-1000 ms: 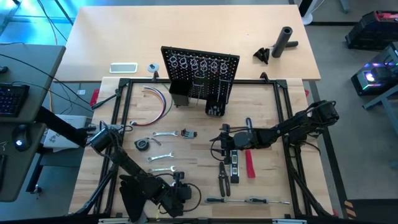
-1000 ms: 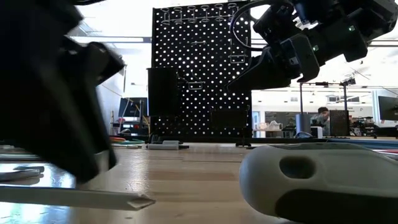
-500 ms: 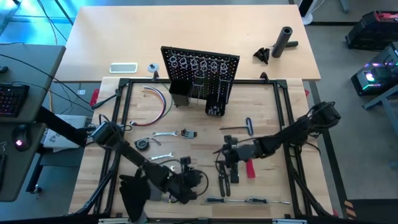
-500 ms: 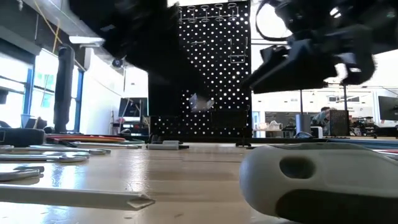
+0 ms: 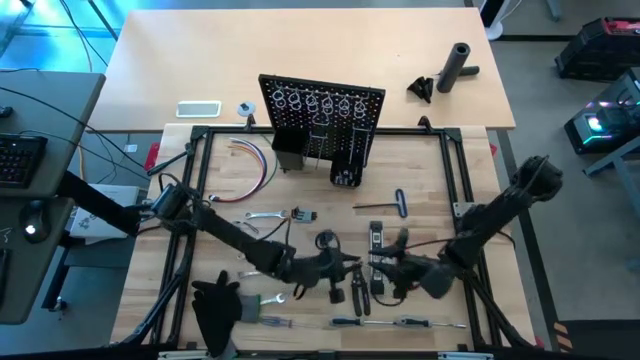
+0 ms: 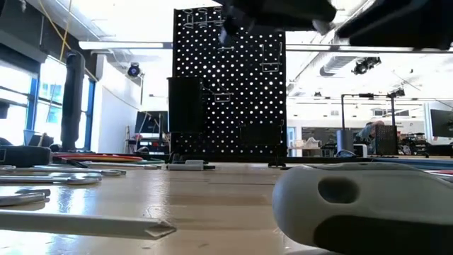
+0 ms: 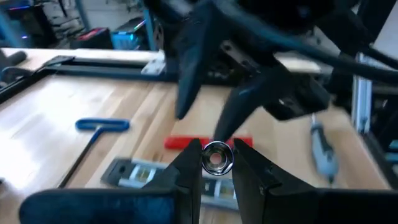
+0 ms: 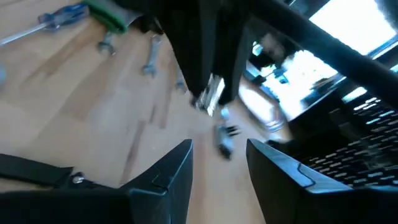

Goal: Hang tools onto peg board
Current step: Put the socket into the small black bin on the black pegboard

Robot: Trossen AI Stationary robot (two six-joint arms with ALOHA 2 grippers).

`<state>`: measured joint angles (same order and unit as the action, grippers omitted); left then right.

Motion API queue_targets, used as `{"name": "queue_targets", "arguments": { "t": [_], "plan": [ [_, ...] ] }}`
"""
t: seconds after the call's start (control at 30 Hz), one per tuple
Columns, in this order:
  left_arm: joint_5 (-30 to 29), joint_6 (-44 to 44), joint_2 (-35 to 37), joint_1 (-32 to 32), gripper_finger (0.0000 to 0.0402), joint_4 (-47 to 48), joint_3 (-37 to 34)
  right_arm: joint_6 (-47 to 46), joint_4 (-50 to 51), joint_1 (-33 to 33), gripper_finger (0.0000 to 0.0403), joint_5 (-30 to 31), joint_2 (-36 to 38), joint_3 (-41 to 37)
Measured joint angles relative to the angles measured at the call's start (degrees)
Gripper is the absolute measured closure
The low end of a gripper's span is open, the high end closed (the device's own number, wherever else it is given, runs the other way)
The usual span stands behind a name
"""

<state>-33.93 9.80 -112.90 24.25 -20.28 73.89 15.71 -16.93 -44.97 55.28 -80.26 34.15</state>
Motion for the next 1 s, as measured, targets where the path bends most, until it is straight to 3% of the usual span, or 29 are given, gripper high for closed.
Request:
{"name": "queue_targets", "arguments": {
  "t": [0.17, 0.37, 0.6, 1.0],
  "plan": [
    [8.0, 0.2, 0.0, -2.8, 0.0347, -8.7, 0.0, 3.7, -0.9, -4.6, 0.0258, 6.6, 1.4, 0.0],
    [13.9, 2.7, -0.3, -5.3, 0.0347, -15.7, 0.0, 8.1, -5.0, -5.4, 0.0258, 11.1, 1.4, 0.0],
    [14.7, 3.6, -0.3, -5.9, 0.0347, -18.8, 0.0, 17.2, -14.4, -5.3, 0.0258, 17.3, 1.4, 0.0],
    [13.6, 3.6, -0.3, -6.0, 0.0347, -23.0, 0.0, 25.7, -24.7, -4.9, 0.0258, 14.2, 1.3, 0.0]
  ]
}}
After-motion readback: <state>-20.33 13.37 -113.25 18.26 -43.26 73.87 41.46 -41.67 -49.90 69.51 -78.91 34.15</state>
